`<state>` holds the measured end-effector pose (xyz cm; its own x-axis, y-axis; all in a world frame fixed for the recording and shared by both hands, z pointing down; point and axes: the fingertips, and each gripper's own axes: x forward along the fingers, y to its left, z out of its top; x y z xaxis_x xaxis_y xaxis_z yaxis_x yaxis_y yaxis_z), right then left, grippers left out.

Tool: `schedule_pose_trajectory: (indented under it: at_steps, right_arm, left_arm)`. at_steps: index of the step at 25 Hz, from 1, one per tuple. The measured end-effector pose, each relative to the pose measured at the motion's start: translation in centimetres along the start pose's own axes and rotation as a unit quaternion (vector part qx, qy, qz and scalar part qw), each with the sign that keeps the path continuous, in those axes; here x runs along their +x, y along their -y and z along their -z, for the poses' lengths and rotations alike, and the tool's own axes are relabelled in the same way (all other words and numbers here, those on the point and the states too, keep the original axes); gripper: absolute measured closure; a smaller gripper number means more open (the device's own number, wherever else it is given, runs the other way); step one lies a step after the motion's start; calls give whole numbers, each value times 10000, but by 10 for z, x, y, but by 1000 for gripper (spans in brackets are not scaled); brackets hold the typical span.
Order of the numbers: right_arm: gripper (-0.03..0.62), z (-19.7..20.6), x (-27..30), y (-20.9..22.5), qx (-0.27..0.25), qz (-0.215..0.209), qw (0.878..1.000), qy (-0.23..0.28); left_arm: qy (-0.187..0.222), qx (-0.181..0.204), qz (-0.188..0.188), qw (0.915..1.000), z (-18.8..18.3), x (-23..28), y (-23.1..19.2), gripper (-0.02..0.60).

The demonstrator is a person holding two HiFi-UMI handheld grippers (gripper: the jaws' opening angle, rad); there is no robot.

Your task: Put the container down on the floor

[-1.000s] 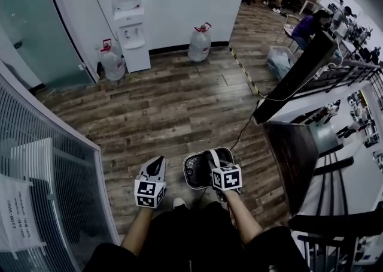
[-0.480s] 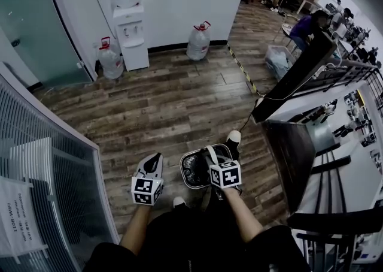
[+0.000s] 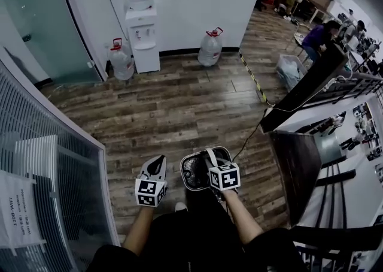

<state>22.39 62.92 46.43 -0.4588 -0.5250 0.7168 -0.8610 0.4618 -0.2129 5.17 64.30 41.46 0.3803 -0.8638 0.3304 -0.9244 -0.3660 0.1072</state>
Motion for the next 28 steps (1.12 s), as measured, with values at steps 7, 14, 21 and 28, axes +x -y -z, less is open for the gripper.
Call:
schedule_pose_trajectory:
  at_steps: [7,14,21,28]
  right_arm:
    - [583,-26,30,16,5,-144,9999,-33]
    - [583,-52,49,42,4,-274,9996,-55]
    - [583,-71,62,76,11,-345,9992,-185]
    - [583,-80,78,109,1,-412,9986,-332]
  left_arm:
    - [-76,81,-135,9998,-15,32,-12,568]
    - [-99,89,-254,9996,-32,66,-10,568]
    - [-159,88,-396,9990,-43,102,-1,568]
    - [-276,163,-492,9983,-45,128,5,568]
